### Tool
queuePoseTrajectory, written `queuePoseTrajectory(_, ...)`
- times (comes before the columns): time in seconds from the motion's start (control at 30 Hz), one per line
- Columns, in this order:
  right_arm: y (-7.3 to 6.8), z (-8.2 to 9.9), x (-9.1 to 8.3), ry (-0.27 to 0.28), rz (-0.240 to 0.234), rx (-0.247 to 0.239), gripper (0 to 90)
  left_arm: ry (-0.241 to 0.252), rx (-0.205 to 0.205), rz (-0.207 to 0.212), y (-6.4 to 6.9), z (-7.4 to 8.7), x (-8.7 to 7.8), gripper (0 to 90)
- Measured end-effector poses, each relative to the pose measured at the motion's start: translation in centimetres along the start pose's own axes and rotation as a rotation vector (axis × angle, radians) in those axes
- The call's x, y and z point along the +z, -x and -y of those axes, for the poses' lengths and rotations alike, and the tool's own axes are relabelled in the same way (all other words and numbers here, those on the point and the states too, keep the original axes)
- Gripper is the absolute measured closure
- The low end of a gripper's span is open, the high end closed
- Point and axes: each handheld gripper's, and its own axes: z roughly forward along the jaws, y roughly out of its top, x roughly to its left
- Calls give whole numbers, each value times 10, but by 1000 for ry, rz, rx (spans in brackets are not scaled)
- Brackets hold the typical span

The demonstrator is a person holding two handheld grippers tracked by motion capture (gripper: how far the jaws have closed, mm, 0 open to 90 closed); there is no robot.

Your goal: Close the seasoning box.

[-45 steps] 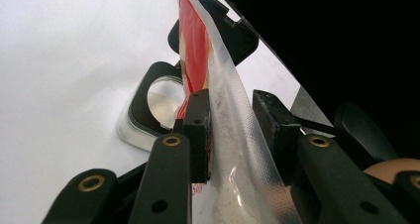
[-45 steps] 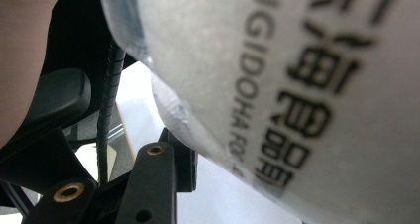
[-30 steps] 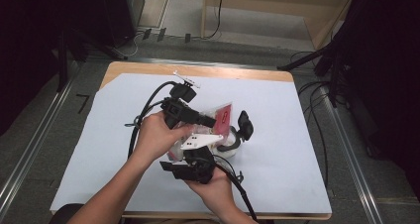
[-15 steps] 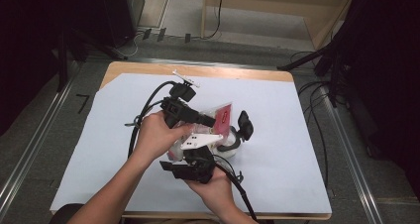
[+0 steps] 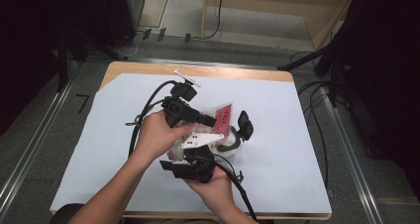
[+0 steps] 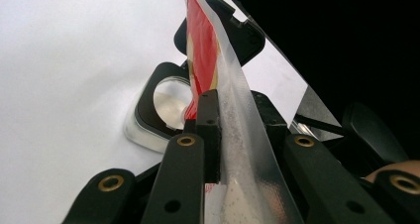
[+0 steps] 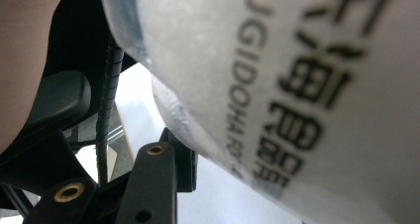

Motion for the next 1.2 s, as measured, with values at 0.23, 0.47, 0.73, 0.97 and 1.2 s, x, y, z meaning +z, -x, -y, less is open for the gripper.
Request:
queuePoseTrajectory(0.23,1,-1,1,12,1,0,636,-10,-5,-1,0,-4,1,786)
queuePoseTrajectory(0.47,2,-3,1,12,3,2,636,-29,-10,-2,-2,-7,1,786)
queuePoseTrajectory(0.73,3,-5,0,16,6,1,638,-26,-14,-28,2,-11,2,787)
queuePoseTrajectory(0.97,4,-5,-1,18,13,-6,637,-26,0,-21,1,-11,2,786)
queuePoseTrajectory(1.2,4,-4,0,11,15,-15,637,-16,4,-14,1,-9,2,783)
